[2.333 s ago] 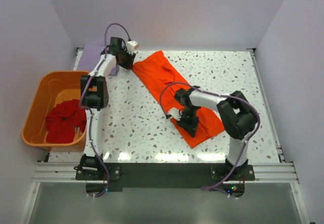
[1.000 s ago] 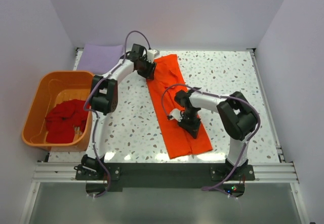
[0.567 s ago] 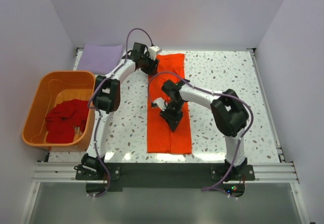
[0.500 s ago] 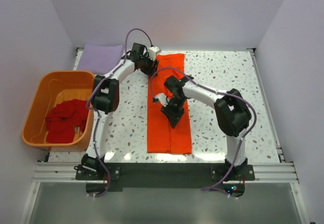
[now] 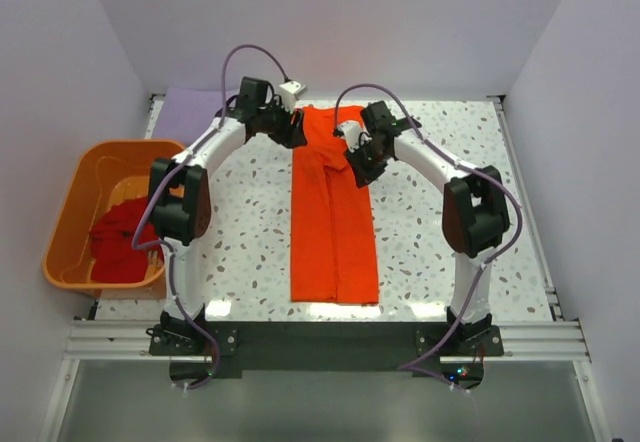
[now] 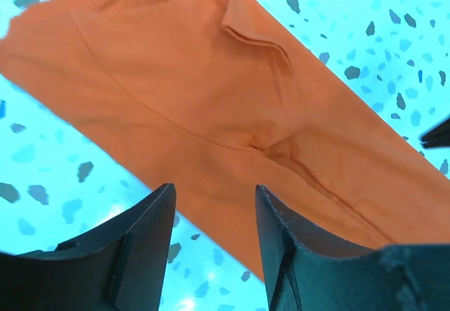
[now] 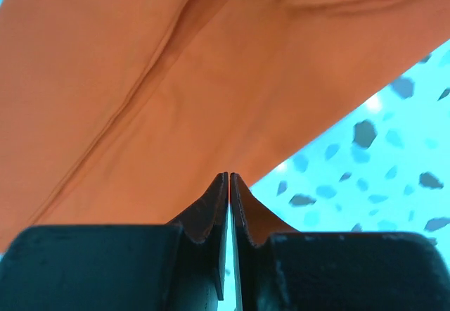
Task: Fold and stack the t-shirts
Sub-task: Fold the tshirt
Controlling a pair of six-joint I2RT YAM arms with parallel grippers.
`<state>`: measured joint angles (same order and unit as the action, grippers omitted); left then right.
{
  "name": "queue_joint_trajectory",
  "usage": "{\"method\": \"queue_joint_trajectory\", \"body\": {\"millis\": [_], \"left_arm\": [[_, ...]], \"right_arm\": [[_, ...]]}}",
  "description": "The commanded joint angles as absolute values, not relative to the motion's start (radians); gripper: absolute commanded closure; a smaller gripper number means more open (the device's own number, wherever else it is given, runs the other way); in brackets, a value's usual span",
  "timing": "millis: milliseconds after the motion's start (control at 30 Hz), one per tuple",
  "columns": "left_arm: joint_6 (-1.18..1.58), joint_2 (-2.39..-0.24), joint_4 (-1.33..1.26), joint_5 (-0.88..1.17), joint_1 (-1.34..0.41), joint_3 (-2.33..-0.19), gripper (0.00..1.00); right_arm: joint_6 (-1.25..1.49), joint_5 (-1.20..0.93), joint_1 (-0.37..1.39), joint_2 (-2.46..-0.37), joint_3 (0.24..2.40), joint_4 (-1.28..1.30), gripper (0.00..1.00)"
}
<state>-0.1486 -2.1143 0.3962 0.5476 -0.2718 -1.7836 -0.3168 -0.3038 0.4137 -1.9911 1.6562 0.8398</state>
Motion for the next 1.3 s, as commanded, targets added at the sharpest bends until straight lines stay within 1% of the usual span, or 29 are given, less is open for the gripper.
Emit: {"method": "queue_joint_trajectory", "body": {"millis": [0,100,267,433,700,800,900,967,1000,1033,1067,1100,1133,1167,1200,1233,1267], "left_arm": [[-0.109,-2.114,0.387,0.581,-0.284,-1.704,0.47],[-0.084,-2.138,0.388,0.581,-0.29,-1.695,0.48],[-0.06,-2.201,0.396,0.54,-0.291,-1.704,0.5],[-0.061,-2.279,0.41,0.503,-0.291,-1.736,0.52],[-0.093,-2.417,0.443,0.428,-0.288,-1.897,0.54],[-0.113,-2.419,0.457,0.429,-0.287,-1.945,0.51],[-0.138,-2.367,0.45,0.462,-0.287,-1.962,0.48],[-0.149,-2.318,0.433,0.492,-0.288,-1.942,0.46],[-0.162,-2.254,0.405,0.506,-0.288,-1.928,0.45],[-0.169,-2.215,0.385,0.517,-0.288,-1.91,0.43],[-0.178,-2.176,0.365,0.54,-0.288,-1.861,0.42],[-0.21,-2.092,0.324,0.549,-0.288,-1.833,0.38],[-0.231,-2.045,0.31,0.569,-0.288,-1.804,0.36],[-0.277,-1.955,0.281,0.569,-0.288,-1.742,0.32],[-0.299,-1.909,0.272,0.569,-0.288,-1.709,0.25],[-0.32,-1.864,0.262,0.578,-0.288,-1.675,0.22],[-0.346,-1.818,0.261,0.592,-0.288,-1.608,0.2]], "right_arm": [[-0.246,-0.184,0.42,-2.045,1.693,0.675,0.92],[-0.21,-0.181,0.413,-2.08,1.692,0.606,0.93],[-0.186,-0.15,0.411,-2.167,1.721,0.594,0.97],[-0.167,-0.1,0.407,-2.209,1.727,0.563,0.98],[-0.152,-0.063,0.376,-2.299,1.821,0.566,0.98],[-0.164,-0.06,0.371,-2.313,1.865,0.569,0.96],[-0.181,-0.096,0.368,-2.29,1.914,0.587,0.91],[-0.192,-0.158,0.367,-2.235,1.933,0.61,0.85],[-0.208,-0.184,0.368,-2.214,1.948,0.621,0.82],[-0.215,-0.204,0.368,-2.192,1.954,0.63,0.76],[-0.221,-0.247,0.367,-2.131,1.954,0.647,0.73],[-0.242,-0.265,0.368,-2.1,1.947,0.653,0.7],[-0.253,-0.285,0.368,-2.059,1.936,0.658,0.64],[-0.279,-0.316,0.37,-1.987,1.906,0.66,0.6],[-0.299,-0.328,0.37,-1.944,1.89,0.66,0.56],[-0.316,-0.334,0.37,-1.906,1.875,0.663,0.48],[-0.363,-0.359,0.371,-1.829,1.858,0.67,0.44]]}}
